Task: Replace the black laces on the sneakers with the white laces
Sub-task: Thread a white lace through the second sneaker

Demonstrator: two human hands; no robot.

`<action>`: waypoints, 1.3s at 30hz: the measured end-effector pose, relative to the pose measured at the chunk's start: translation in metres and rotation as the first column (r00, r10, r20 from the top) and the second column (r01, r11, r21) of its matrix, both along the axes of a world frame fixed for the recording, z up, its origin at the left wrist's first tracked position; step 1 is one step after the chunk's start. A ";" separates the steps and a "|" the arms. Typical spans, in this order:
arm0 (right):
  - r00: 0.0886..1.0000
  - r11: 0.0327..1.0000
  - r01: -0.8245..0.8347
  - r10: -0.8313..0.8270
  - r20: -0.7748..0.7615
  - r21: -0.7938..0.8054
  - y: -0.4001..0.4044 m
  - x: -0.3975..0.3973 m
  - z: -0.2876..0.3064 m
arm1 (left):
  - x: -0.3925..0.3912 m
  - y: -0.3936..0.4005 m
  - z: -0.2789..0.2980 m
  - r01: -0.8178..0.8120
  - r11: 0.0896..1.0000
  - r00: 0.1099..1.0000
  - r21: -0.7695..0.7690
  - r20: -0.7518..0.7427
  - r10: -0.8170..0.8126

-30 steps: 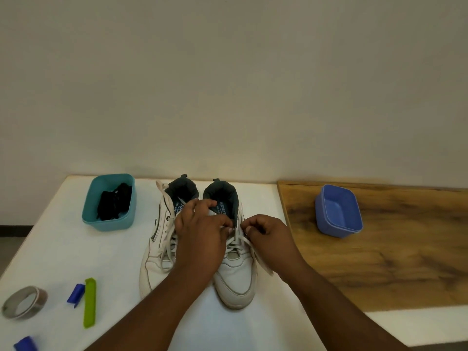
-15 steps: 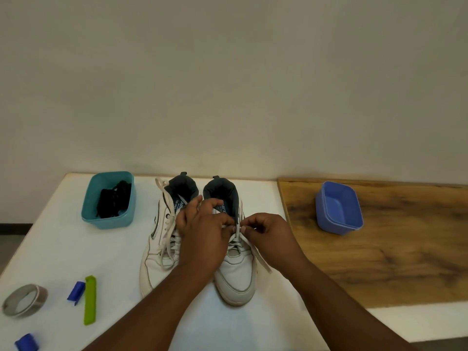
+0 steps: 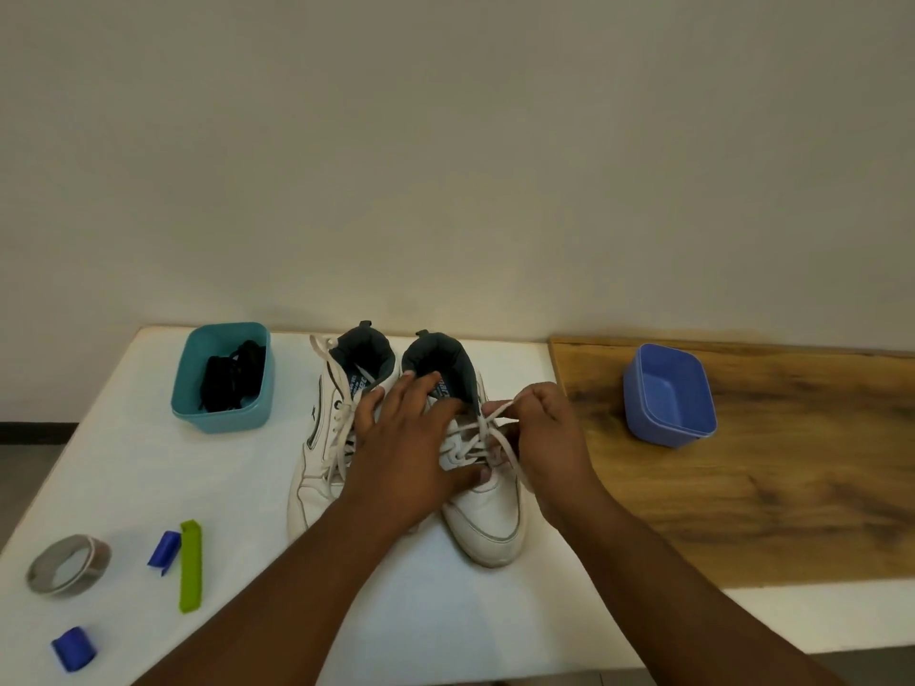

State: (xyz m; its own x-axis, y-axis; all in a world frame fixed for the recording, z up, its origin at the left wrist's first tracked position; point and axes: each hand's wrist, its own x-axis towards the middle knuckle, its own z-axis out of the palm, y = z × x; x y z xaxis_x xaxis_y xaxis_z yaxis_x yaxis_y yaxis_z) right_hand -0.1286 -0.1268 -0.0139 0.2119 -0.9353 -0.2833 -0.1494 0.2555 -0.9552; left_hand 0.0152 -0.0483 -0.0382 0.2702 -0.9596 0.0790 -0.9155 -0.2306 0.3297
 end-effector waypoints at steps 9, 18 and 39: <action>0.822 0.676 0.557 -0.364 0.439 -0.482 -0.025 -0.034 0.042 | -0.005 0.003 -0.001 -0.008 1.000 1.000 0.018 -0.023 0.009; 0.618 0.656 -0.623 0.080 -0.782 -0.426 -0.012 -0.020 -0.023 | -0.001 0.000 0.002 0.026 0.999 0.998 0.042 -0.051 -0.024; 0.733 0.621 -0.546 0.028 -0.679 -0.563 -0.016 -0.016 -0.021 | 0.013 0.006 0.005 0.081 0.996 0.992 -0.042 -0.096 -0.085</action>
State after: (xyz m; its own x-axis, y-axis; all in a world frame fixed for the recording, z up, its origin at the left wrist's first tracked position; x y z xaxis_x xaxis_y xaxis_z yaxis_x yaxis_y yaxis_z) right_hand -0.1442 -0.1430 -0.0349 0.5506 -0.7967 0.2491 -0.6368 -0.5938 -0.4918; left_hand 0.0278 -0.0425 -0.0330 0.1981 -0.9758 0.0928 -0.8938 -0.1410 0.4257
